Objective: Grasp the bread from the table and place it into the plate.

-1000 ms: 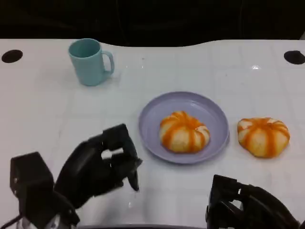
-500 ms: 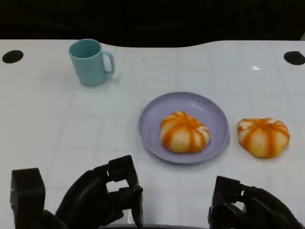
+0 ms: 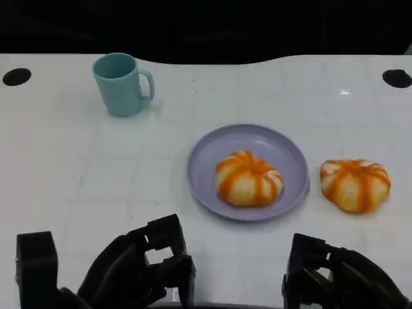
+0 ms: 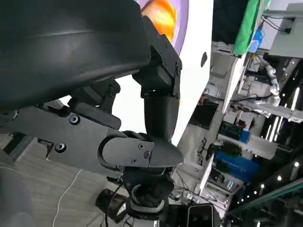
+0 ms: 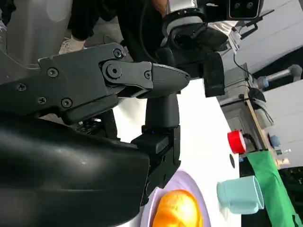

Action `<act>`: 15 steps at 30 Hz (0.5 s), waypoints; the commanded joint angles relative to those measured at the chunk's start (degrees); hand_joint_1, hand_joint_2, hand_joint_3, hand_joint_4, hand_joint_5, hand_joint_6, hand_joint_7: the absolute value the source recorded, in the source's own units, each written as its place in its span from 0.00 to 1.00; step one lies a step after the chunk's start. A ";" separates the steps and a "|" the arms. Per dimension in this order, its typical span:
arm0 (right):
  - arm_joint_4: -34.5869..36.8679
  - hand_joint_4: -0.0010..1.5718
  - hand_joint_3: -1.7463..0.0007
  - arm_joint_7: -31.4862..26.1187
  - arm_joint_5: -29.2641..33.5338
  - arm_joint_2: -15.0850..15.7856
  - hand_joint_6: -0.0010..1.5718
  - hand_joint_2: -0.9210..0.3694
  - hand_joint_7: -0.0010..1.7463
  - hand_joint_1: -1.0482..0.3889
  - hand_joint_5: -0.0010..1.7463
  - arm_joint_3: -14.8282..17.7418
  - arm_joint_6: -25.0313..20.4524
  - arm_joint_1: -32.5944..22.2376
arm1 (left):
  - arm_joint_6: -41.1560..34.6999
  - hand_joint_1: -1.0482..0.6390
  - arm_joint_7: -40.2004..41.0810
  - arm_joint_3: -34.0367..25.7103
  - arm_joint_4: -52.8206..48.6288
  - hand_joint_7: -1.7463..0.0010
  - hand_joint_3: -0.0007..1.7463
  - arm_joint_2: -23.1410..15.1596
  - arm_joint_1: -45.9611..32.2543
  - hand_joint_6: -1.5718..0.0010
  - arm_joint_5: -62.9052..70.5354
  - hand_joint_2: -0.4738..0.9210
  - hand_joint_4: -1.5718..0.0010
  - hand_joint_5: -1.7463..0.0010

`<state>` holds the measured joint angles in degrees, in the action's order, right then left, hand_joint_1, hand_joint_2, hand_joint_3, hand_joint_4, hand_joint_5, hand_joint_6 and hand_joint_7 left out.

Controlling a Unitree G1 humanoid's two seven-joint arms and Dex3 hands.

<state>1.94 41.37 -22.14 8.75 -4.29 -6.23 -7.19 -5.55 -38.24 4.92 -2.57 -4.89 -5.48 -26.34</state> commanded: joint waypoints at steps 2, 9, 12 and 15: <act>1.23 0.40 0.74 0.31 -0.19 0.50 0.27 0.00 0.99 0.34 1.00 0.93 1.01 0.87 | 0.42 0.24 -1.39 -0.67 -1.52 0.00 0.15 -0.34 1.10 0.61 0.06 1.00 0.46 0.00; 2.39 0.41 0.73 0.45 -0.23 0.53 0.27 0.00 1.00 0.34 1.00 0.98 1.03 1.90 | 0.87 0.23 -2.60 -1.08 -3.32 0.00 0.13 0.30 1.82 0.61 -0.16 1.00 0.46 0.00; 2.48 0.40 0.73 0.43 -0.26 0.62 0.27 0.00 1.00 0.35 1.00 1.02 0.84 2.00 | 1.34 0.24 -3.01 -1.28 -3.95 0.00 0.13 0.64 2.03 0.61 -0.08 1.00 0.46 0.00; 2.79 0.40 0.73 0.81 -0.46 0.55 0.27 0.00 1.00 0.36 1.00 1.05 1.02 2.11 | 1.42 0.24 -3.34 -1.40 -4.30 0.00 0.13 0.76 2.14 0.60 -0.13 1.00 0.46 0.00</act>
